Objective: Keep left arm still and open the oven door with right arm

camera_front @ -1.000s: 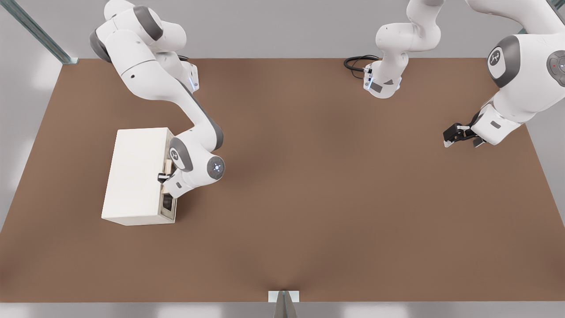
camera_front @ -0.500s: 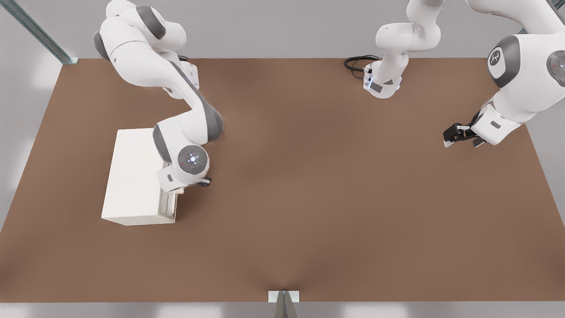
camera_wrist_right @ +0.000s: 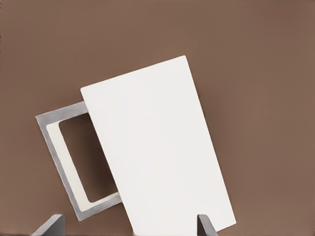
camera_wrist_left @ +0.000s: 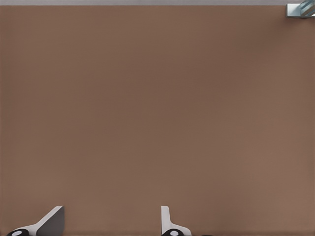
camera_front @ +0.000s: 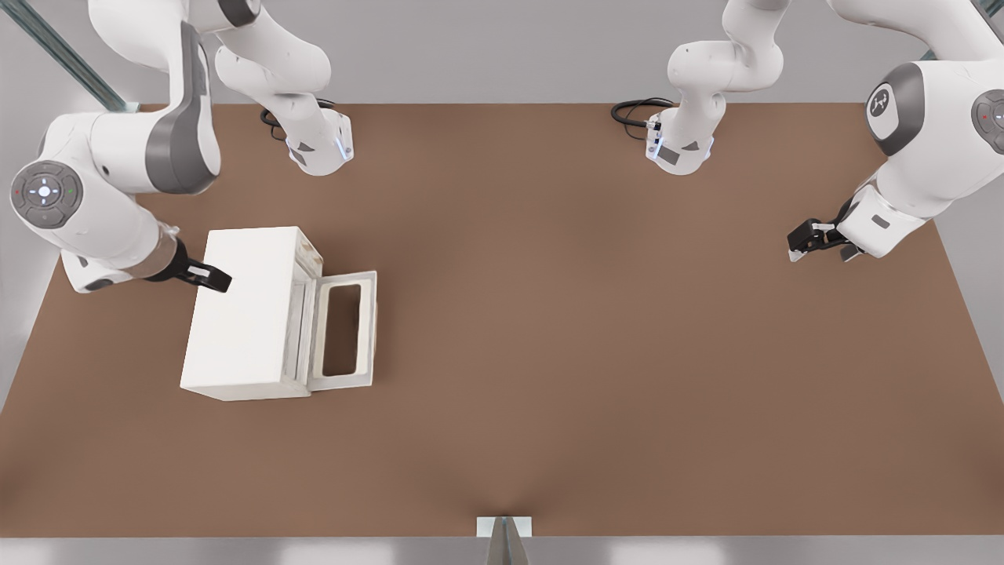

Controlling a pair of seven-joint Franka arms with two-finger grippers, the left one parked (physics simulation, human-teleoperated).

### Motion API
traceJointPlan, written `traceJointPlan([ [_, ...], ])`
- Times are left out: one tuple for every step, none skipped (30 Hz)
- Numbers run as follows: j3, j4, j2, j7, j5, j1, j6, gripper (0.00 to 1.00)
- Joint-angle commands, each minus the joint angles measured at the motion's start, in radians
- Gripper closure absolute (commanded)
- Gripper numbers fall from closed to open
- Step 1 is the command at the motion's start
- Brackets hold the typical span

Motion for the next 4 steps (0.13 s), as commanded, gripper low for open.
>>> traceJointPlan([
  [0.000, 0.001, 0.006, -0.421, 0.005, 0.006, -0.004, 0.00],
  [0.000, 0.003, 0.015, -0.421, 0.005, 0.004, -0.002, 0.00],
  [0.000, 0.004, 0.015, -0.421, 0.005, 0.006, -0.002, 0.00],
  [0.000, 0.004, 0.018, -0.421, 0.006, 0.004, -0.002, 0.00],
])
